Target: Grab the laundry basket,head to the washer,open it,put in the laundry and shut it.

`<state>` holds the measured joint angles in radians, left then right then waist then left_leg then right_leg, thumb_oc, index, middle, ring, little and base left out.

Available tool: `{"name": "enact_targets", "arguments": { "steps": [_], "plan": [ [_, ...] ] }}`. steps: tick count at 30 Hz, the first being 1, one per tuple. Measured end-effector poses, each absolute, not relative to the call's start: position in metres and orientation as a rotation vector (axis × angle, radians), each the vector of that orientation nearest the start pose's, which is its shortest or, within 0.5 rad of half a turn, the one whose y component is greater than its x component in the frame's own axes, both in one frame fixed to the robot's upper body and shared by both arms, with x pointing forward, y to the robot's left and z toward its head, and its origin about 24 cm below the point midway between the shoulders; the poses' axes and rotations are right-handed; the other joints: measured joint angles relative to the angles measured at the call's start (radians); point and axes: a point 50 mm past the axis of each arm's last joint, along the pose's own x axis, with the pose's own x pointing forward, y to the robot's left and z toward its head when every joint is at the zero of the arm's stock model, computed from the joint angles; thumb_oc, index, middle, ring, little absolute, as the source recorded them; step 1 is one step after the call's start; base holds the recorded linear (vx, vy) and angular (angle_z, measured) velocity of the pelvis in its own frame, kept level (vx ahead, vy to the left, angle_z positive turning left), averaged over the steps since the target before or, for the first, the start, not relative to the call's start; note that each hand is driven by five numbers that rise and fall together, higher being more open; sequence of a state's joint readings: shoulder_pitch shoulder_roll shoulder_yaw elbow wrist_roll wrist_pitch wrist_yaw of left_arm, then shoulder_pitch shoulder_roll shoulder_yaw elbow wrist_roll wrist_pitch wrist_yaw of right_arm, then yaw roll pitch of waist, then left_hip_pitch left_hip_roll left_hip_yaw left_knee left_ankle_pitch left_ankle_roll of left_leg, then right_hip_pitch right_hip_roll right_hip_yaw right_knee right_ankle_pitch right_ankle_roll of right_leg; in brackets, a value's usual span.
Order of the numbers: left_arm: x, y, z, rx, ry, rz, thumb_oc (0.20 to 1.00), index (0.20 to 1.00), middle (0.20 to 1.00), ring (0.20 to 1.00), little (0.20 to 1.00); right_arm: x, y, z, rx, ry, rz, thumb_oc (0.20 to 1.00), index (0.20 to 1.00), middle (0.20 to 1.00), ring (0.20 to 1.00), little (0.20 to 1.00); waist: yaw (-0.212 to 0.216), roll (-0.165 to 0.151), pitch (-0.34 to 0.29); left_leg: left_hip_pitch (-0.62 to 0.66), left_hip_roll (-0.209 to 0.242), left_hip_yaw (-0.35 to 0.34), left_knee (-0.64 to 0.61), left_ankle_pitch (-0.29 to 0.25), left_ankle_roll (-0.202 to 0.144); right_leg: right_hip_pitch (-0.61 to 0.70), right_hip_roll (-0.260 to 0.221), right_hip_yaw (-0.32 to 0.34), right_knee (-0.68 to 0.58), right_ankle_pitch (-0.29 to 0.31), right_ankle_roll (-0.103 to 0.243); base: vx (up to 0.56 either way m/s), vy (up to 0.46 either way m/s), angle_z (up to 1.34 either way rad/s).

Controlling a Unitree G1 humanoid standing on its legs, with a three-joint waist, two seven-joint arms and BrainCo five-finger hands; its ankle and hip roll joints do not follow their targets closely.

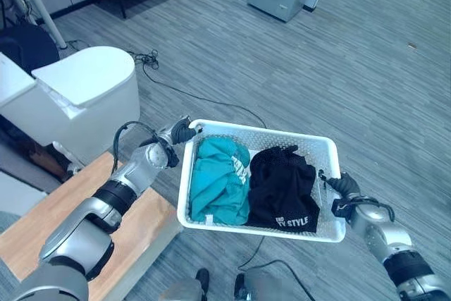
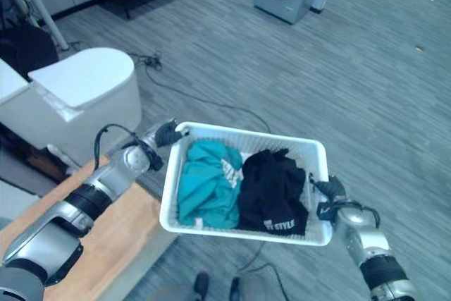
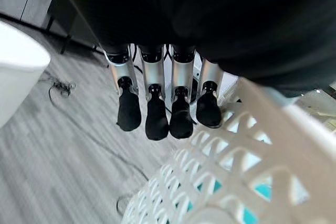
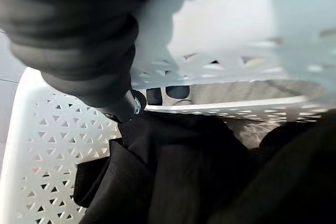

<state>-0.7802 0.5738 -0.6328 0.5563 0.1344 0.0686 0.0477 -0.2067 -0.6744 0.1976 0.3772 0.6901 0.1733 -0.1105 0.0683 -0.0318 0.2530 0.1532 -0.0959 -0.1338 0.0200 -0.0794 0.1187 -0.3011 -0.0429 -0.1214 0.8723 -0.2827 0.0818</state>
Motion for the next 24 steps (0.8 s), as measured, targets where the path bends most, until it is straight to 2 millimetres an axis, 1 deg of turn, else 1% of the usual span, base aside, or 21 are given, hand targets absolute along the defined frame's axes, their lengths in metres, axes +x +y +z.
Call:
{"name": "enact_targets", "arguments": {
  "steps": [2,3,4,5,6,7,9,10,11,12,13,14,15,16,17,18,19,20,22,23,24],
  "plan": [
    [0.374,0.159,0.121,1.030,-0.071,-0.250,0.200,0.200,0.200,0.200,0.200,0.279,-0.277,0.029,-0.046,0.386,-0.139,0.200,0.200,0.200,0.200,0.200,-0.038,0.011,0.005,0.032,-0.007,-0.004,-0.010,-0.006,-0.007,-0.060,0.009,0.043,-0.202,0.042,-0.038,0.44,-0.118,0.45],
    [0.374,0.156,0.117,1.020,-0.062,-0.258,0.200,0.200,0.200,0.200,0.200,0.275,-0.279,0.026,-0.048,0.399,-0.144,0.200,0.200,0.200,0.200,0.200,-0.064,0.029,0.003,0.054,0.008,-0.056,-0.009,-0.029,-0.039,-0.079,0.030,0.064,-0.333,0.072,-0.062,0.47,-0.153,0.86],
    [0.375,0.149,0.117,1.007,-0.071,-0.271,0.200,0.200,0.200,0.200,0.200,0.270,-0.284,0.024,-0.060,0.414,-0.155,0.200,0.200,0.200,0.200,0.200,-0.095,0.053,-0.004,0.063,0.031,-0.092,-0.009,-0.052,-0.050,-0.084,0.052,0.120,-0.599,0.147,-0.042,0.47,-0.130,0.99],
    [0.376,0.145,0.118,1.014,-0.076,-0.279,0.200,0.200,0.200,0.200,0.200,0.268,-0.286,0.023,-0.065,0.420,-0.159,0.200,0.200,0.200,0.200,0.200,-0.114,0.049,-0.002,0.079,0.031,-0.074,-0.011,-0.056,-0.053,-0.086,0.037,0.160,-0.785,0.191,-0.019,0.50,-0.148,0.87],
    [0.379,0.145,0.115,1.012,-0.052,-0.275,0.200,0.200,0.200,0.200,0.200,0.268,-0.286,0.023,-0.066,0.421,-0.159,0.200,0.200,0.200,0.200,0.200,-0.116,0.047,-0.002,0.102,0.033,-0.066,-0.013,-0.071,-0.066,-0.106,0.014,0.170,-0.876,0.225,-0.005,0.49,-0.146,0.55],
    [0.379,0.146,0.108,1.012,-0.023,-0.274,0.200,0.200,0.200,0.200,0.200,0.267,-0.286,0.022,-0.064,0.424,-0.159,0.200,0.200,0.200,0.200,0.200,-0.123,0.046,-0.002,0.142,0.033,-0.054,-0.012,-0.088,-0.093,-0.109,-0.012,0.154,-0.913,0.243,0.020,0.50,-0.176,0.44],
    [0.377,0.146,0.095,1.026,0.020,-0.288,0.200,0.200,0.200,0.200,0.200,0.264,-0.287,0.017,-0.063,0.443,-0.166,0.200,0.200,0.200,0.200,0.200,-0.138,0.042,-0.005,0.231,0.045,-0.034,0.008,-0.128,-0.154,-0.052,-0.067,0.075,-0.871,0.231,0.036,0.86,-0.347,0.60],
    [0.377,0.140,0.095,1.008,0.007,-0.290,0.200,0.200,0.200,0.200,0.200,0.267,-0.291,0.017,-0.056,0.446,-0.186,0.200,0.200,0.200,0.200,0.200,-0.134,0.078,-0.018,0.284,0.106,-0.015,0.045,-0.171,-0.176,-0.038,-0.062,-0.050,-0.750,0.322,0.055,0.87,-0.367,0.53],
    [0.377,0.139,0.096,1.014,0.003,-0.289,0.200,0.200,0.200,0.200,0.200,0.268,-0.290,0.017,-0.054,0.448,-0.186,0.200,0.200,0.200,0.200,0.200,-0.136,0.087,-0.021,0.284,0.132,-0.006,0.098,-0.165,-0.187,-0.036,-0.062,-0.113,-0.692,0.353,0.028,0.64,-0.300,0.31],
    [0.377,0.139,0.096,1.014,0.003,-0.288,0.200,0.200,0.200,0.200,0.200,0.268,-0.290,0.018,-0.054,0.447,-0.186,0.200,0.200,0.200,0.200,0.200,-0.137,0.087,-0.022,0.283,0.133,-0.004,0.107,-0.162,-0.194,-0.034,-0.060,-0.116,-0.684,0.359,0.020,0.34,-0.180,0.36],
    [0.377,0.140,0.098,0.993,-0.006,-0.281,0.200,0.200,0.200,0.200,0.200,0.269,-0.294,0.024,-0.063,0.428,-0.190,0.200,0.200,0.200,0.200,0.200,-0.141,0.089,-0.028,0.269,0.180,0.023,0.234,-0.117,-0.244,0.005,-0.026,-0.120,-0.639,0.396,-0.124,0.47,-0.306,0.21],
    [0.375,0.139,0.097,0.970,-0.014,-0.284,0.200,0.200,0.200,0.200,0.200,0.270,-0.297,0.028,-0.074,0.419,-0.193,0.200,0.200,0.200,0.200,0.200,-0.141,0.105,-0.039,0.266,0.206,0.030,0.279,-0.069,-0.250,0.027,0.008,-0.127,-0.620,0.354,-0.136,0.64,-0.544,0.30],
    [0.375,0.137,0.101,0.951,-0.031,-0.279,0.200,0.200,0.200,0.200,0.200,0.271,-0.300,0.035,-0.077,0.393,-0.199,0.200,0.200,0.200,0.200,0.200,-0.145,0.105,-0.038,0.168,0.235,0.044,0.494,0.050,-0.268,0.080,0.046,-0.136,-0.620,0.306,-0.170,0.58,-0.579,0.18],
    [0.376,0.135,0.105,0.938,-0.048,-0.279,0.200,0.200,0.200,0.200,0.200,0.271,-0.302,0.037,-0.078,0.381,-0.204,0.200,0.200,0.200,0.200,0.200,-0.150,0.100,-0.035,0.059,0.262,0.045,0.719,0.132,-0.220,0.108,0.072,-0.135,-0.630,0.276,-0.199,0.54,-0.597,0.11],
    [0.376,0.137,0.106,0.943,-0.052,-0.276,0.200,0.200,0.200,0.200,0.200,0.273,-0.300,0.039,-0.075,0.375,-0.200,0.200,0.200,0.200,0.200,0.200,-0.139,0.089,-0.030,-0.023,0.293,0.079,0.892,0.180,-0.150,0.142,0.102,-0.131,-0.634,0.254,-0.216,0.22,-0.270,-0.21],
    [0.375,0.144,0.106,0.957,-0.044,-0.268,0.200,0.200,0.200,0.200,0.200,0.276,-0.295,0.039,-0.075,0.372,-0.183,0.200,0.200,0.200,0.200,0.200,-0.121,0.057,-0.025,-0.114,0.315,0.116,1.033,0.197,-0.107,0.184,0.129,-0.111,-0.643,0.228,-0.246,0.26,-0.218,-0.51],
    [0.374,0.148,0.107,0.961,-0.044,-0.264,0.200,0.200,0.200,0.200,0.200,0.276,-0.292,0.037,-0.068,0.372,-0.174,0.200,0.200,0.200,0.200,0.200,-0.106,0.013,-0.028,-0.222,0.311,0.125,1.136,0.192,-0.099,0.213,0.135,-0.097,-0.647,0.206,-0.276,0.21,-0.197,-0.60],
    [0.373,0.153,0.107,0.967,-0.044,-0.259,0.200,0.200,0.200,0.200,0.200,0.277,-0.288,0.035,-0.054,0.371,-0.168,0.200,0.200,0.200,0.200,0.200,-0.093,-0.023,-0.029,-0.308,0.321,0.148,1.176,0.166,-0.083,0.241,0.137,-0.091,-0.656,0.220,-0.249,0.34,-0.247,-0.50],
    [0.371,0.158,0.103,0.965,-0.028,-0.257,0.200,0.200,0.200,0.200,0.200,0.275,-0.283,0.031,-0.055,0.382,-0.153,0.200,0.200,0.200,0.200,0.200,-0.090,-0.038,-0.033,-0.386,0.341,0.148,1.130,0.143,-0.087,0.318,0.153,-0.083,-0.693,0.211,-0.265,0.41,-0.114,-0.23],
    [0.370,0.151,0.110,0.961,-0.065,-0.266,0.200,0.200,0.200,0.200,0.200,0.271,-0.285,0.027,-0.041,0.392,-0.173,0.200,0.200,0.200,0.200,0.200,-0.086,-0.068,-0.027,-0.495,0.337,0.202,1.044,0.060,-0.079,0.368,0.144,-0.068,-0.740,0.193,-0.257,0.40,-0.012,-0.02],
    [0.370,0.150,0.111,0.960,-0.068,-0.269,0.200,0.200,0.200,0.200,0.200,0.270,-0.286,0.028,-0.042,0.388,-0.177,0.200,0.200,0.200,0.200,0.200,-0.083,-0.072,-0.024,-0.531,0.324,0.227,0.920,0.039,-0.112,0.387,0.143,-0.057,-0.763,0.192,-0.249,0.41,0.011,-0.08]
  ]
}}
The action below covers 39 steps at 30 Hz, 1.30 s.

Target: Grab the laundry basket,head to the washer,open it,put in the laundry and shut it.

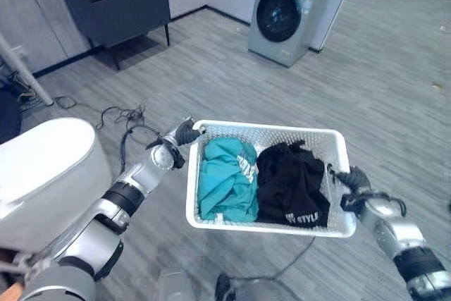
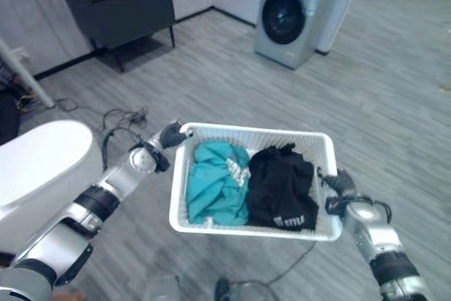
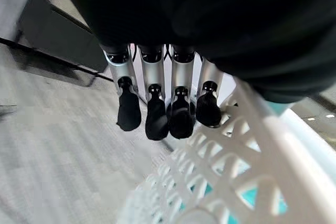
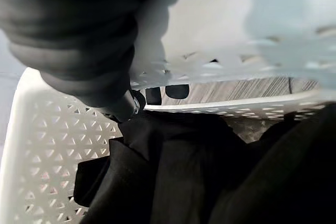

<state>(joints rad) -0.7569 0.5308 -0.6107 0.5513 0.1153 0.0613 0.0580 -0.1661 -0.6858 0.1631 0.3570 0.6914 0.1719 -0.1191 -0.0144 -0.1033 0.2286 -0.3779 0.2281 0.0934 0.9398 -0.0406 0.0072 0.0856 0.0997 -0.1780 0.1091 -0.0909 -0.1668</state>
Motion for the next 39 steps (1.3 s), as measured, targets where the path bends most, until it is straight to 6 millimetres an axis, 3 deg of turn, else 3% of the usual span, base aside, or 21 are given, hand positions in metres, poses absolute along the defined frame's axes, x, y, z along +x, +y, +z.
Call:
{"name": "enact_targets", "arguments": {
  "steps": [6,8,10,11,12,13,14,16,17,18,20,22,24,26,29,31,32,34,36,38,39],
  "plan": [
    [0.368,0.148,0.101,0.975,-0.040,-0.290,0.200,0.200,0.200,0.200,0.200,0.262,-0.285,0.018,-0.034,0.423,-0.182,0.200,0.200,0.200,0.200,0.200,0.028,0.036,0.013,-0.005,-0.187,0.023,-0.895,0.022,-0.038,0.205,0.018,0.004,-0.129,-0.068,0.101,0.49,0.068,-0.17],
    [0.368,0.147,0.099,0.972,-0.030,-0.293,0.200,0.200,0.200,0.200,0.200,0.261,-0.286,0.015,-0.036,0.432,-0.185,0.200,0.200,0.200,0.200,0.200,0.041,0.037,0.012,-0.012,-0.264,-0.011,-0.960,0.019,-0.019,0.240,0.018,0.028,-0.135,-0.097,0.119,0.40,0.027,-0.43],
    [0.366,0.150,0.090,0.992,0.004,-0.301,0.200,0.200,0.200,0.200,0.200,0.251,-0.276,-0.001,-0.003,0.479,-0.181,0.200,0.200,0.200,0.200,0.200,0.066,0.000,0.000,0.087,-0.357,0.006,-0.856,0.071,0.082,0.384,0.033,0.063,-0.103,-0.156,0.176,1.12,0.238,-0.34],
    [0.366,0.152,0.089,0.999,0.012,-0.296,0.200,0.200,0.200,0.200,0.200,0.251,-0.275,-0.001,0.008,0.476,-0.185,0.200,0.200,0.200,0.200,0.200,0.057,-0.020,-0.002,0.097,-0.370,0.000,-0.822,0.075,0.077,0.360,0.004,0.074,-0.019,-0.158,0.186,1.14,0.325,-0.63],
    [0.359,0.174,0.083,1.033,0.050,-0.273,0.200,0.200,0.200,0.200,0.200,0.259,-0.254,-0.006,0.019,0.472,-0.140,0.200,0.200,0.200,0.200,0.200,0.097,-0.027,0.001,0.157,-0.341,0.042,-0.697,0.032,0.001,0.168,-0.034,0.157,0.535,-0.079,0.208,0.77,0.288,-1.12],
    [0.355,0.184,0.079,1.036,0.068,-0.259,0.200,0.200,0.200,0.200,0.200,0.249,-0.244,-0.020,0.040,0.515,-0.121,0.200,0.200,0.200,0.200,0.200,0.097,-0.045,-0.022,0.237,-0.353,0.052,-0.674,-0.007,0.016,0.094,-0.075,0.144,0.778,0.128,0.314,0.63,0.285,-1.36],
    [0.360,0.176,0.089,1.037,0.026,-0.263,0.200,0.200,0.200,0.200,0.200,0.247,-0.241,-0.022,0.049,0.523,-0.117,0.200,0.200,0.200,0.200,0.200,0.095,-0.068,-0.053,0.257,-0.392,0.049,-0.635,-0.066,0.119,-0.056,-0.142,0.127,1.020,0.169,0.378,0.64,0.287,-0.31],
    [0.375,0.161,0.117,1.054,-0.057,-0.255,0.200,0.200,0.200,0.200,0.200,0.259,-0.253,-0.010,0.069,0.472,-0.169,0.200,0.200,0.200,0.200,0.200,0.049,0.009,-0.008,0.322,-0.399,0.014,-0.472,-0.244,0.202,-0.354,-0.305,0.025,1.281,0.094,0.319,0.74,0.145,0.26],
    [0.376,0.154,0.120,1.044,-0.072,-0.266,0.200,0.200,0.200,0.200,0.200,0.258,-0.258,-0.008,0.046,0.473,-0.173,0.200,0.200,0.200,0.200,0.200,0.008,0.076,-0.017,0.490,-0.380,-0.059,-0.631,-0.258,0.179,-0.471,-0.344,-0.098,1.036,-0.037,0.201,0.86,-0.057,0.61],
    [0.378,0.149,0.125,1.031,-0.092,-0.268,0.200,0.200,0.200,0.200,0.200,0.259,-0.264,-0.003,0.023,0.462,-0.173,0.200,0.200,0.200,0.200,0.200,-0.011,0.140,-0.007,0.614,-0.305,-0.092,-0.782,-0.218,0.114,-0.473,-0.226,-0.163,0.632,-0.077,0.162,0.80,-0.180,0.92],
    [0.381,0.149,0.130,1.018,-0.100,-0.254,0.200,0.200,0.200,0.200,0.200,0.261,-0.269,0.007,-0.017,0.437,-0.160,0.200,0.200,0.200,0.200,0.200,-0.054,0.104,-0.012,0.728,-0.299,-0.084,-0.813,-0.182,0.019,-0.454,-0.107,-0.127,0.009,0.002,0.094,0.60,-0.161,0.89],
    [0.381,0.139,0.119,0.993,-0.074,-0.275,0.200,0.200,0.200,0.200,0.200,0.255,-0.280,0.008,-0.040,0.445,-0.185,0.200,0.200,0.200,0.200,0.200,-0.078,0.060,-0.047,0.836,-0.318,-0.091,-0.769,-0.211,-0.085,-0.411,-0.071,-0.039,-0.205,-0.016,0.078,0.61,-0.164,0.88],
    [0.380,0.129,0.110,0.955,-0.055,-0.287,0.200,0.200,0.200,0.200,0.200,0.254,-0.289,0.009,-0.031,0.442,-0.224,0.200,0.200,0.200,0.200,0.200,-0.062,0.098,-0.051,0.857,-0.284,-0.078,-0.702,-0.305,-0.108,-0.402,-0.050,0.000,-0.125,0.249,-0.027,0.53,-0.158,0.61],
    [0.376,0.133,0.099,0.962,-0.020,-0.290,0.200,0.200,0.200,0.200,0.200,0.251,-0.288,0.005,-0.015,0.447,-0.230,0.200,0.200,0.200,0.200,0.200,-0.073,0.097,-0.049,0.826,-0.220,-0.057,-0.731,-0.332,-0.114,-0.400,-0.063,-0.013,0.005,0.322,-0.005,0.57,-0.206,0.67],
    [0.374,0.141,0.100,0.985,-0.023,-0.285,0.200,0.200,0.200,0.200,0.200,0.257,-0.284,0.008,-0.021,0.440,-0.211,0.200,0.200,0.200,0.200,0.200,-0.044,0.098,-0.025,0.734,-0.180,-0.053,-0.783,-0.241,-0.105,-0.254,-0.043,-0.037,0.084,0.144,0.029,0.60,-0.325,0.36],
    [0.375,0.138,0.111,0.968,-0.078,-0.278,0.200,0.200,0.200,0.200,0.200,0.259,-0.285,0.014,-0.027,0.411,-0.204,0.200,0.200,0.200,0.200,0.200,-0.047,0.095,-0.038,0.626,-0.144,-0.037,-0.415,-0.157,-0.107,-0.142,-0.007,-0.025,0.065,0.069,0.048,0.41,-0.403,0.06],
    [0.380,0.125,0.129,0.962,-0.162,-0.272,0.200,0.200,0.200,0.200,0.200,0.258,-0.294,0.022,-0.018,0.374,-0.234,0.200,0.200,0.200,0.200,0.200,-0.031,0.096,-0.051,0.393,-0.078,-0.023,0.028,0.035,-0.001,-0.115,0.002,-0.019,0.065,0.033,0.037,0.52,-0.474,0.04],
    [0.378,0.139,0.138,0.989,-0.185,-0.252,0.200,0.200,0.200,0.200,0.200,0.270,-0.288,0.032,-0.017,0.336,-0.210,0.200,0.200,0.200,0.200,0.200,-0.025,0.081,-0.043,0.248,-0.045,-0.040,0.222,0.098,0.079,-0.086,0.036,0.039,0.079,-0.031,-0.047,0.43,-0.362,-0.46],
    [0.377,0.150,0.136,1.019,-0.164,-0.242,0.200,0.200,0.200,0.200,0.200,0.274,-0.280,0.032,-0.007,0.330,-0.192,0.200,0.200,0.200,0.200,0.200,0.006,0.015,-0.015,0.092,-0.055,-0.069,0.357,0.065,0.080,0.007,0.026,0.109,0.037,-0.015,-0.026,0.34,-0.071,-0.78],
    [0.376,0.151,0.134,0.992,-0.151,-0.245,0.200,0.200,0.200,0.200,0.200,0.274,-0.280,0.031,-0.011,0.332,-0.193,0.200,0.200,0.200,0.200,0.200,0.000,-0.042,0.009,-0.014,-0.120,-0.087,0.258,-0.016,0.070,0.114,-0.021,0.144,-0.045,-0.017,-0.012,0.27,0.031,-0.37],
    [0.376,0.150,0.134,0.986,-0.151,-0.245,0.200,0.200,0.200,0.200,0.200,0.274,-0.280,0.031,-0.011,0.330,-0.195,0.200,0.200,0.200,0.200,0.200,0.003,-0.059,0.018,-0.047,-0.153,-0.089,0.137,-0.023,0.061,0.146,-0.042,0.140,-0.056,-0.026,0.046,0.23,0.064,-0.39]
  ]
}}
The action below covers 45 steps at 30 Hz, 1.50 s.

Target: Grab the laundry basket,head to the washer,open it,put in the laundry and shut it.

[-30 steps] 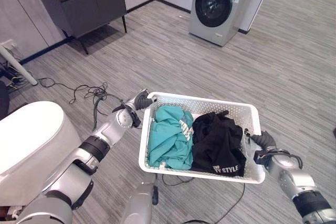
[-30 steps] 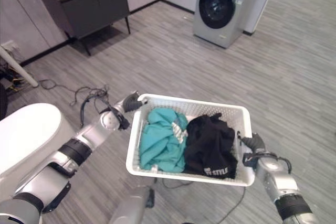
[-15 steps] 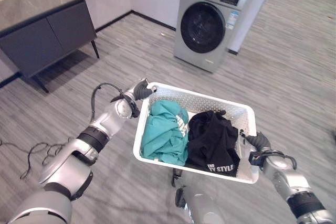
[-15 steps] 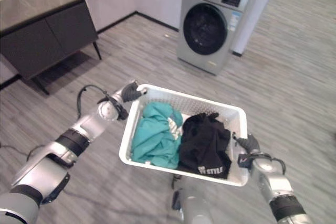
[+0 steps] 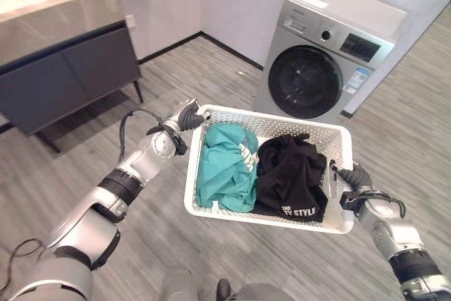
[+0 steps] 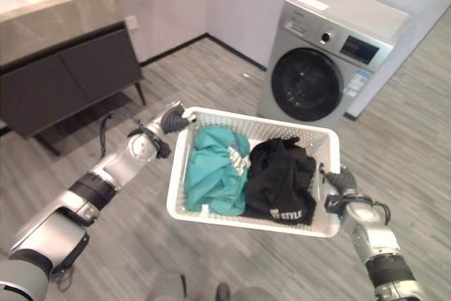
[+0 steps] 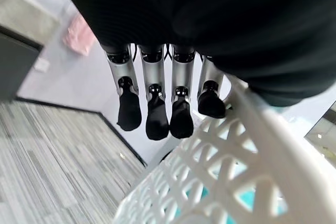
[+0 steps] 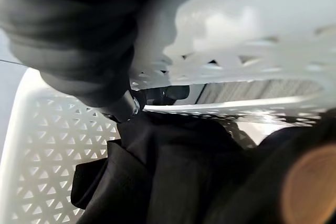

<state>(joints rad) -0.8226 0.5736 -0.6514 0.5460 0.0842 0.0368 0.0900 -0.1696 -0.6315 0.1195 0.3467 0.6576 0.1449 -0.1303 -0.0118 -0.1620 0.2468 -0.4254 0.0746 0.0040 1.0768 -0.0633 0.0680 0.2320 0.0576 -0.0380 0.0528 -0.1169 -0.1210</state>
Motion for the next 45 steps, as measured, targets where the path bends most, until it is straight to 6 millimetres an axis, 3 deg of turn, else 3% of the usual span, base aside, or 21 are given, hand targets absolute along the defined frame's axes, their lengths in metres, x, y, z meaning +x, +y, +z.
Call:
{"name": "enact_targets", "arguments": {
  "steps": [2,3,4,5,7,9,12,14,17,20,24,28,31,37,38,40,41,42,43,44,45],
  "plan": [
    [0.374,0.147,0.128,0.984,-0.136,-0.267,0.200,0.200,0.200,0.200,0.200,0.271,-0.282,0.026,-0.016,0.352,-0.204,0.200,0.200,0.200,0.200,0.200,0.014,0.019,0.003,-0.020,-0.064,0.006,-0.356,0.014,-0.012,0.091,-0.025,0.004,0.010,-0.047,0.087,0.52,0.167,-0.68],
    [0.374,0.145,0.121,0.995,-0.118,-0.288,0.200,0.200,0.200,0.200,0.200,0.267,-0.286,0.022,-0.032,0.375,-0.210,0.200,0.200,0.200,0.200,0.200,0.027,0.055,-0.018,0.078,-0.148,-0.080,-0.844,0.050,-0.041,0.146,-0.036,0.010,0.012,-0.072,0.127,0.57,0.158,-1.08],
    [0.373,0.144,0.113,0.992,-0.092,-0.295,0.200,0.200,0.200,0.200,0.200,0.266,-0.287,0.021,-0.046,0.385,-0.209,0.200,0.200,0.200,0.200,0.200,0.035,0.113,-0.044,0.122,-0.160,-0.117,-0.958,0.032,-0.030,0.186,-0.012,0.028,0.017,-0.087,0.153,0.43,0.105,-1.42],
    [0.373,0.145,0.104,0.986,-0.055,-0.291,0.200,0.200,0.200,0.200,0.200,0.263,-0.280,0.011,-0.028,0.412,-0.197,0.200,0.200,0.200,0.200,0.200,0.047,0.113,-0.054,0.181,-0.175,-0.131,-0.958,0.146,-0.010,0.222,-0.041,0.030,0.073,-0.157,0.213,0.36,0.103,-1.37],
    [0.375,0.150,0.106,1.001,-0.037,-0.274,0.200,0.200,0.200,0.200,0.200,0.268,-0.279,0.012,-0.030,0.412,-0.196,0.200,0.200,0.200,0.200,0.200,0.055,0.118,-0.053,0.268,-0.192,-0.109,-0.997,0.235,0.009,0.172,-0.067,0.038,0.068,-0.204,0.199,0.34,0.113,-1.09],
    [0.378,0.150,0.116,1.008,-0.066,-0.271,0.200,0.200,0.200,0.200,0.200,0.270,-0.278,0.017,-0.025,0.392,-0.193,0.200,0.200,0.200,0.200,0.200,0.042,0.115,-0.054,0.325,-0.206,-0.101,-1.035,0.218,0.031,0.080,-0.057,0.051,0.103,-0.202,0.200,0.23,0.088,-0.44],
    [0.380,0.153,0.128,1.014,-0.099,-0.255,0.200,0.200,0.200,0.200,0.200,0.276,-0.275,0.023,-0.026,0.363,-0.185,0.200,0.200,0.200,0.200,0.200,0.029,0.110,-0.050,0.433,-0.221,-0.037,-1.059,0.166,0.058,-0.129,-0.068,0.049,0.411,-0.205,0.208,0.14,0.052,-0.49],
    [0.380,0.166,0.134,1.042,-0.099,-0.230,0.200,0.200,0.200,0.200,0.200,0.286,-0.267,0.030,-0.050,0.333,-0.158,0.200,0.200,0.200,0.200,0.200,0.046,0.112,-0.049,0.496,-0.212,0.040,-1.062,0.129,0.059,-0.250,-0.143,-0.034,0.556,-0.200,0.217,0.10,-0.003,-0.94],
    [0.379,0.164,0.143,1.044,-0.143,-0.236,0.200,0.200,0.200,0.200,0.200,0.286,-0.267,0.031,-0.046,0.331,-0.162,0.200,0.200,0.200,0.200,0.200,0.050,0.115,-0.050,0.537,-0.195,0.066,-1.061,0.096,0.047,-0.278,-0.249,-0.130,0.495,-0.178,0.224,0.06,-0.042,-0.34],
    [0.378,0.168,0.149,1.063,-0.160,-0.230,0.200,0.200,0.200,0.200,0.200,0.290,-0.265,0.035,-0.043,0.315,-0.156,0.200,0.200,0.200,0.200,0.200,0.057,0.118,-0.050,0.527,-0.174,0.076,-1.062,0.080,0.061,-0.280,-0.312,-0.108,0.347,-0.088,0.234,0.05,-0.107,-0.12],
    [0.376,0.173,0.156,1.084,-0.176,-0.227,0.200,0.200,0.200,0.200,0.200,0.293,-0.264,0.041,-0.045,0.287,-0.147,0.200,0.200,0.200,0.200,0.200,0.070,0.118,-0.051,0.529,-0.166,0.082,-1.062,0.069,0.043,-0.226,-0.344,-0.103,0.133,0.033,0.288,0.04,-0.194,-0.08],
    [0.372,0.166,0.173,1.079,-0.262,-0.240,0.200,0.200,0.200,0.200,0.200,0.291,-0.275,0.058,-0.055,0.231,-0.165,0.200,0.200,0.200,0.200,0.200,0.069,0.115,-0.052,0.532,-0.162,0.062,-1.063,0.058,0.025,-0.167,-0.291,-0.033,-0.029,0.117,0.296,0.02,-0.240,0.10],
    [0.370,0.163,0.177,1.069,-0.288,-0.244,0.200,0.200,0.200,0.200,0.200,0.293,-0.283,0.071,-0.078,0.196,-0.167,0.200,0.200,0.200,0.200,0.200,0.082,0.088,-0.063,0.527,-0.151,0.048,-1.047,0.044,-0.016,-0.119,-0.236,-0.053,-0.069,0.163,0.264,-0.02,-0.366,0.11],
    [0.374,0.153,0.188,1.043,-0.329,-0.255,0.200,0.200,0.200,0.200,0.200,0.294,-0.294,0.083,-0.112,0.177,-0.181,0.200,0.200,0.200,0.200,0.200,0.057,0.067,-0.060,0.457,-0.024,-0.052,-1.001,0.053,-0.122,-0.111,-0.100,-0.136,-0.104,0.168,0.148,0.01,-0.338,0.38],
    [0.374,0.153,0.188,1.042,-0.328,-0.255,0.200,0.200,0.200,0.200,0.200,0.298,-0.294,0.086,-0.102,0.173,-0.183,0.200,0.200,0.200,0.200,0.200,0.059,0.063,-0.058,0.431,0.026,-0.069,-0.938,0.044,-0.150,-0.114,-0.044,-0.153,-0.079,0.140,0.106,-0.02,-0.465,0.17],
    [0.375,0.157,0.191,1.039,-0.326,-0.230,0.200,0.200,0.200,0.200,0.200,0.307,-0.290,0.091,-0.115,0.167,-0.168,0.200,0.200,0.200,0.200,0.200,0.065,0.045,-0.045,0.352,0.053,-0.060,-0.763,0.045,-0.154,-0.133,-0.011,-0.155,-0.042,0.106,0.056,0.01,-0.286,-0.03],
    [0.378,0.161,0.194,1.037,-0.320,-0.201,0.200,0.200,0.200,0.200,0.200,0.314,-0.289,0.100,-0.132,0.146,-0.158,0.200,0.200,0.200,0.200,0.200,0.063,0.039,-0.039,0.243,0.086,-0.001,-0.577,0.065,-0.120,-0.157,0.003,-0.161,-0.004,0.086,0.029,0.10,-0.077,-0.08],
    [0.379,0.161,0.196,1.025,-0.319,-0.192,0.200,0.200,0.200,0.200,0.200,0.315,-0.288,0.102,-0.131,0.137,-0.158,0.200,0.200,0.200,0.200,0.200,0.064,0.030,-0.036,0.197,0.107,0.044,-0.521,0.063,-0.080,-0.154,0.006,-0.163,-0.008,0.087,0.022,0.13,-0.032,-0.05],
    [0.379,0.161,0.198,1.022,-0.323,-0.188,0.200,0.200,0.200,0.200,0.200,0.316,-0.288,0.105,-0.133,0.130,-0.158,0.200,0.200,0.200,0.200,0.200,0.067,0.028,-0.035,0.192,0.106,0.059,-0.542,0.051,-0.064,-0.154,0.007,-0.165,-0.011,0.089,0.026,0.26,-0.034,0.16],
    [0.380,0.156,0.204,1.003,-0.351,-0.185,0.200,0.200,0.200,0.200,0.200,0.316,-0.292,0.111,-0.150,0.114,-0.168,0.200,0.200,0.200,0.200,0.200,0.063,0.032,-0.024,0.170,0.031,0.057,-0.676,0.035,-0.104,-0.157,0.007,-0.159,-0.027,0.083,0.028,0.26,0.007,0.05],
    [0.380,0.157,0.207,1.006,-0.356,-0.181,0.200,0.200,0.200,0.200,0.200,0.318,-0.292,0.115,-0.154,0.103,-0.168,0.200,0.200,0.200,0.200,0.200,0.071,0.039,-0.019,0.178,-0.008,0.055,-0.784,0.037,-0.105,-0.161,0.004,-0.158,-0.039,0.080,0.040,0.21,0.008,0.02]
  ]
}}
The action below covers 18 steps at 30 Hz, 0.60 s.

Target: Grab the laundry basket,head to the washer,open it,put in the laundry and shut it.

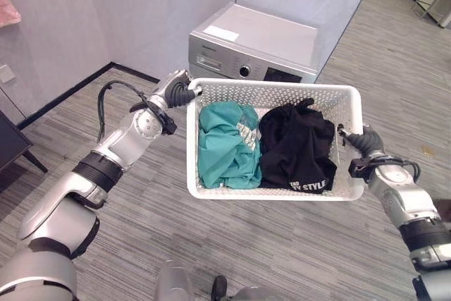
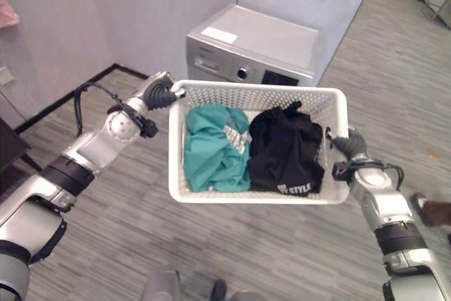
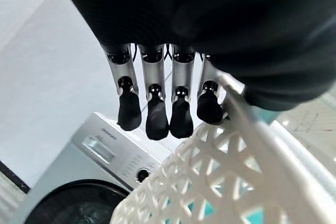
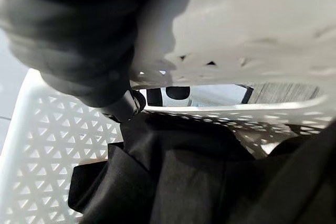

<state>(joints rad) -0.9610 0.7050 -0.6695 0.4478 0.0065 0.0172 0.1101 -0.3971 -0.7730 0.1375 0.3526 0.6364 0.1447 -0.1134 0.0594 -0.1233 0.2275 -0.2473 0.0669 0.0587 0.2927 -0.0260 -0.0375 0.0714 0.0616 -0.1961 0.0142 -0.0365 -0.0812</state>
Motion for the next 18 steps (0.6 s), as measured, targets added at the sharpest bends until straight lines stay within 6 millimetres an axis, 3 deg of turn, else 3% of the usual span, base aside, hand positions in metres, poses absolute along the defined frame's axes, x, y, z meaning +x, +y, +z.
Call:
{"name": "enact_targets", "arguments": {
  "steps": [1,2,3,5,7,8,10,11,12,13,14,15,16,17,18],
  "plan": [
    [0.381,0.157,0.206,1.003,-0.352,-0.176,0.200,0.200,0.200,0.200,0.200,0.319,-0.292,0.115,-0.152,0.100,-0.168,0.200,0.200,0.200,0.200,0.200,0.012,0.020,0.000,0.003,-0.027,-0.009,-0.105,0.012,-0.015,0.004,0.007,-0.007,-0.007,-0.022,0.041,0.32,0.015,-0.58],
    [0.382,0.158,0.209,1.000,-0.359,-0.163,0.200,0.200,0.200,0.200,0.200,0.321,-0.291,0.119,-0.154,0.088,-0.168,0.200,0.200,0.200,0.200,0.200,0.045,0.053,0.013,0.017,-0.046,-0.022,-0.253,0.050,-0.062,0.003,0.032,-0.009,-0.002,0.018,-0.015,0.33,0.029,-0.38],
    [0.383,0.160,0.208,1.007,-0.350,-0.156,0.200,0.200,0.200,0.200,0.200,0.322,-0.287,0.117,-0.152,0.090,-0.164,0.200,0.200,0.200,0.200,0.200,0.044,0.074,0.021,0.003,-0.051,-0.021,-0.255,0.064,-0.059,0.034,0.054,-0.010,-0.020,0.004,-0.014,0.44,0.057,-0.38],
    [0.385,0.166,0.207,1.009,-0.335,-0.126,0.200,0.200,0.200,0.200,0.200,0.325,-0.278,0.112,-0.152,0.103,-0.150,0.200,0.200,0.200,0.200,0.200,0.055,0.076,0.023,-0.007,-0.053,-0.022,-0.251,0.067,-0.058,0.051,0.068,-0.001,-0.008,-0.029,-0.024,0.31,0.063,-0.26],
    [0.385,0.171,0.209,1.023,-0.329,-0.111,0.200,0.200,0.200,0.200,0.200,0.328,-0.273,0.110,-0.155,0.109,-0.133,0.200,0.200,0.200,0.200,0.200,0.064,0.078,0.022,0.015,-0.058,-0.033,-0.242,0.082,-0.018,0.089,0.080,0.025,-0.010,-0.036,-0.024,0.34,0.069,-0.36],
    [0.384,0.172,0.215,1.028,-0.348,-0.107,0.200,0.200,0.200,0.200,0.200,0.329,-0.272,0.114,-0.144,0.098,-0.134,0.200,0.200,0.200,0.200,0.200,0.063,0.077,0.020,0.034,-0.076,-0.050,-0.225,0.091,-0.007,0.112,0.083,0.033,-0.004,-0.046,-0.041,0.62,0.167,-0.43],
    [0.384,0.179,0.224,1.041,-0.367,-0.087,0.200,0.200,0.200,0.200,0.200,0.336,-0.268,0.126,-0.141,0.058,-0.126,0.200,0.200,0.200,0.200,0.200,0.064,0.079,0.018,0.055,-0.117,-0.053,-0.197,0.089,0.034,0.127,0.077,0.072,0.041,-0.082,-0.015,0.46,0.155,-0.41],
    [0.385,0.178,0.226,1.047,-0.371,-0.085,0.200,0.200,0.200,0.200,0.200,0.337,-0.267,0.127,-0.135,0.056,-0.128,0.200,0.200,0.200,0.200,0.200,0.055,0.089,0.019,0.089,-0.132,-0.043,-0.192,0.078,0.095,0.104,0.080,0.074,0.150,-0.126,0.052,0.31,0.122,-0.62],
    [0.386,0.183,0.226,1.058,-0.357,-0.071,0.200,0.200,0.200,0.200,0.200,0.338,-0.260,0.121,-0.117,0.068,-0.113,0.200,0.200,0.200,0.200,0.200,0.067,0.123,0.018,0.192,-0.099,-0.045,-0.260,0.163,0.165,-0.007,0.070,0.042,0.508,-0.197,0.139,0.27,0.127,-0.56],
    [0.386,0.186,0.226,1.062,-0.352,-0.064,0.200,0.200,0.200,0.200,0.200,0.337,-0.256,0.115,-0.117,0.083,-0.099,0.200,0.200,0.200,0.200,0.200,0.059,0.090,0.016,0.229,-0.128,-0.048,-0.255,0.134,0.170,-0.037,0.017,0.044,0.636,-0.217,0.156,0.24,0.127,-0.34],
    [0.386,0.186,0.228,1.062,-0.354,-0.061,0.200,0.200,0.200,0.200,0.200,0.337,-0.255,0.114,-0.121,0.087,-0.096,0.200,0.200,0.200,0.200,0.200,0.036,0.071,0.011,0.259,-0.161,-0.052,-0.232,0.095,0.195,-0.085,-0.067,0.049,0.828,-0.199,0.206,0.18,0.113,0.13],
    [0.386,0.184,0.232,1.061,-0.370,-0.062,0.200,0.200,0.200,0.200,0.200,0.338,-0.258,0.117,-0.118,0.078,-0.105,0.200,0.200,0.200,0.200,0.200,0.029,0.073,0.012,0.271,-0.173,-0.045,-0.191,0.072,0.192,-0.123,-0.125,0.062,0.959,-0.176,0.244,0.20,0.088,0.20],
    [0.387,0.179,0.241,1.057,-0.401,-0.064,0.200,0.200,0.200,0.200,0.200,0.338,-0.259,0.119,-0.114,0.072,-0.110,0.200,0.200,0.200,0.200,0.200,0.027,0.077,0.012,0.281,-0.179,-0.062,-0.165,0.032,0.205,-0.161,-0.165,0.088,1.001,-0.168,0.250,0.27,0.088,0.06],
    [0.388,0.176,0.250,1.039,-0.421,-0.059,0.200,0.200,0.200,0.200,0.200,0.340,-0.260,0.123,-0.112,0.063,-0.117,0.200,0.200,0.200,0.200,0.200,0.023,0.086,0.013,0.287,-0.173,-0.088,-0.148,-0.003,0.212,-0.183,-0.175,0.089,1.009,-0.166,0.246,0.20,0.021,0.15],
    [0.390,0.171,0.259,1.036,-0.436,-0.056,0.200,0.200,0.200,0.200,0.200,0.343,-0.260,0.125,-0.109,0.059,-0.123,0.200,0.200,0.200,0.200,0.200,0.017,0.085,0.014,0.303,-0.171,-0.107,-0.150,-0.006,0.210,-0.216,-0.189,0.077,1.026,-0.175,0.230,0.13,-0.006,0.39]
  ]
}}
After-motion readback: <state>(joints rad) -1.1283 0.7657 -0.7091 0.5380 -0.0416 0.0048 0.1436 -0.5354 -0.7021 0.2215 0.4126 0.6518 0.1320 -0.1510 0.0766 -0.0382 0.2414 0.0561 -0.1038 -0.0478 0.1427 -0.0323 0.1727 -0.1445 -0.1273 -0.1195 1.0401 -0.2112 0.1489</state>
